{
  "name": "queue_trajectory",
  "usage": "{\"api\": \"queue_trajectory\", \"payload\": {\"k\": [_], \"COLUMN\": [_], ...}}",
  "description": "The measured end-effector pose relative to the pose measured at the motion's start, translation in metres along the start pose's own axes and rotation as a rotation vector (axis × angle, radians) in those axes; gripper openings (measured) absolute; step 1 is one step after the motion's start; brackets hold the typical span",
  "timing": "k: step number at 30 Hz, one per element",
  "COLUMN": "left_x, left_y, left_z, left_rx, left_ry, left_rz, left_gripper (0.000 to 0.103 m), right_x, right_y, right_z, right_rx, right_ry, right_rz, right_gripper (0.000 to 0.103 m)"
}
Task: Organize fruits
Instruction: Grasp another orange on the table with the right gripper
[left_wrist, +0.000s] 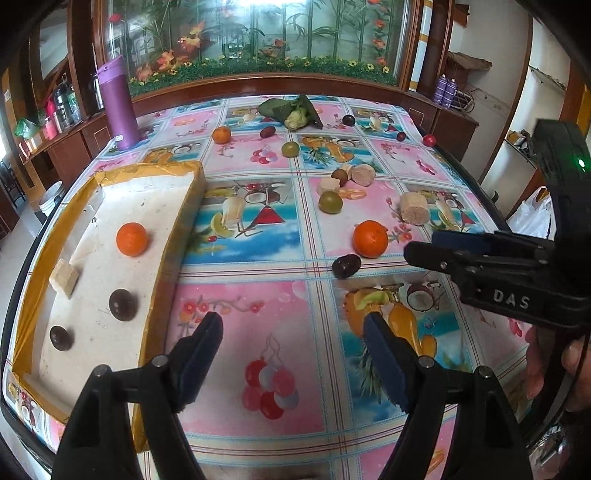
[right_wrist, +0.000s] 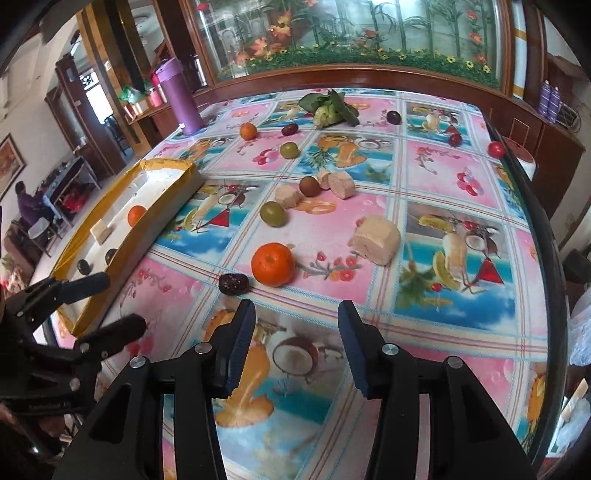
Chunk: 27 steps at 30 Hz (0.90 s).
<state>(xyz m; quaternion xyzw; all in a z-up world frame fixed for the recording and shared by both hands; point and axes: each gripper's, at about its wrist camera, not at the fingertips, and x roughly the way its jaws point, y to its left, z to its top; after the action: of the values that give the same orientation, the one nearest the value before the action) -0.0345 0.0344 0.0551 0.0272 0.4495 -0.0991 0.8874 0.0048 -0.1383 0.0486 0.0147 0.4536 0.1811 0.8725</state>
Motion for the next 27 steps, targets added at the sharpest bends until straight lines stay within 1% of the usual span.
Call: {"api": "queue_trajectory", "payload": {"k": [4, 8, 10, 12, 13, 16, 18, 22, 25, 26, 27], "left_x": [0.003, 0.005, 0.008, 0.01, 0.012, 0.02, 0.027, 0.047, 0.061, 0.065, 0.069], "left_y": [0.001, 0.003, 0.003, 0.002, 0.001, -0.003, -0.008, -0.021, -0.03, -0.033, -0.035], "left_z": [-0.002, -0.004, -0.003, -0.002, -0.001, 0.005, 0.009, 0.02, 0.029, 0.031, 0.032], "left_rx": [-0.006, -0.021, -0.016, -0.017, -0.02, -0.025, -0.018, -0.012, -0.022, -0.026, -0.029], "left_ry": [0.017, 0.02, 0.033, 0.028, 0.031, 0.045, 0.052, 0.072, 0.08, 0.08, 0.084], "left_rz": [0.013, 0.029, 0.033, 0.038, 0.034, 0.019, 0.012, -0.014, -0.021, -0.018, -0.025], "left_gripper": [0.081, 0.081, 0.081, 0.081, 0.081, 0.081, 0.081, 0.081, 0.081, 0.081, 0.078], "right_x": [0.024, 0.042, 0.049, 0.054, 0.056, 0.053, 0.043, 0.013, -0.001, -0.004, -0.007], "right_y": [0.004, 0.001, 0.0, -0.002, 0.0, -0.001, -0.006, -0.026, -0.042, -0.048, -0.054], "right_z": [0.014, 0.021, 0.023, 0.024, 0.024, 0.025, 0.024, 0.017, 0.009, 0.006, 0.003], "right_rx": [-0.044, -0.046, -0.05, -0.042, -0.045, -0.069, -0.067, -0.088, -0.079, -0.064, -0.046], "right_ry": [0.017, 0.048, 0.062, 0.078, 0.084, 0.079, 0.055, -0.015, -0.034, -0.036, -0.038], "right_rz": [0.011, 0.038, 0.055, 0.104, 0.118, 0.116, 0.098, 0.009, -0.044, -0.049, -0.051], "right_gripper": [0.046, 0.045, 0.043, 0.036, 0.034, 0.033, 0.033, 0.033, 0.033, 0.033, 0.033]}}
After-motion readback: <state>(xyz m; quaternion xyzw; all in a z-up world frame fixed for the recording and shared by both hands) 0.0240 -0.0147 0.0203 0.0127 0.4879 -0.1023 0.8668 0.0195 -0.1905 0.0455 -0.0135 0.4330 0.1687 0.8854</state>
